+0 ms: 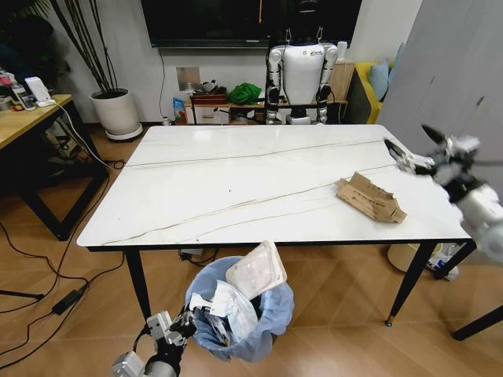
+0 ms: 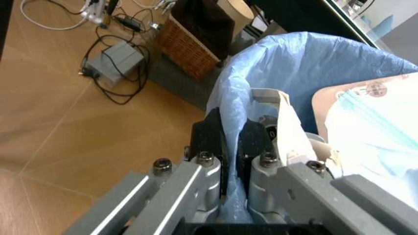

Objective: Pick up the trash bin and place the trash from the table into it.

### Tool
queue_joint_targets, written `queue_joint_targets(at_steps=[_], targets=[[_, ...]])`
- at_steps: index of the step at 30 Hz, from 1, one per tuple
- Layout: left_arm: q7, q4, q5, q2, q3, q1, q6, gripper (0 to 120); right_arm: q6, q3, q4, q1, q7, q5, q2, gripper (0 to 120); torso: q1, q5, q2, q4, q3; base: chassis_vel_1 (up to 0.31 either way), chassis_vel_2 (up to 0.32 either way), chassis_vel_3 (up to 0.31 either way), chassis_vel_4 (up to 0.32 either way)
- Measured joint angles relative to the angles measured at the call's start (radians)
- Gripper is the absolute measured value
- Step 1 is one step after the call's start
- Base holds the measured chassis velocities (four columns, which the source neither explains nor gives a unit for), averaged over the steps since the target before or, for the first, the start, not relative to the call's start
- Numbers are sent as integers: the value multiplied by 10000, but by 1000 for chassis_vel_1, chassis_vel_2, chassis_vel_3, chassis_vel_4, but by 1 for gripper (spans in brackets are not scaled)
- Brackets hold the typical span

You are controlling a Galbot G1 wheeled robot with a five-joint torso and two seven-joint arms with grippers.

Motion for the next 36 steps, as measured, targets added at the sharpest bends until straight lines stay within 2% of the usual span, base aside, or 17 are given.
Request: queue_joint_targets(at_steps=[6, 9, 15, 21, 33, 36], targets=[[-6, -82, -82, 87, -174, 69, -8, 0, 443, 1255, 81, -1593, -1093, -409, 1569, 100, -1, -9, 1, 2, -1, 0, 0, 0, 0], [-6, -139, -115, 100, -224, 118, -22, 0, 641, 1553, 92, -2090, -1569, -532, 1895, 100, -2, -10, 1, 3, -1, 0, 0, 0, 0], [-6, -165, -115, 95, -221, 148, -35, 0, 697, 1508, 193, -2551, -1876, -581, 2199, 100, -2, -11, 1, 5, -1, 0, 0, 0, 0], [-2, -235, -96, 67, -210, 136, -42, 0, 852, 845, 33, -2507, -2127, -1085, 2633, 100, -2, -6, 1, 6, 1, 0, 0, 0, 0], [30, -189, -80, 86, -202, 128, -59, 0, 952, 727, -126, -2431, -2265, -1194, 2765, 100, 1, -2, -2, 4, 1, -93, -97, 85, 87], [27, -172, -82, 95, -188, 123, -59, 0, 973, 727, -154, -2432, -2287, -1209, 2777, 100, -1, -12, -1, 2, 0, -174, -170, 162, 158]])
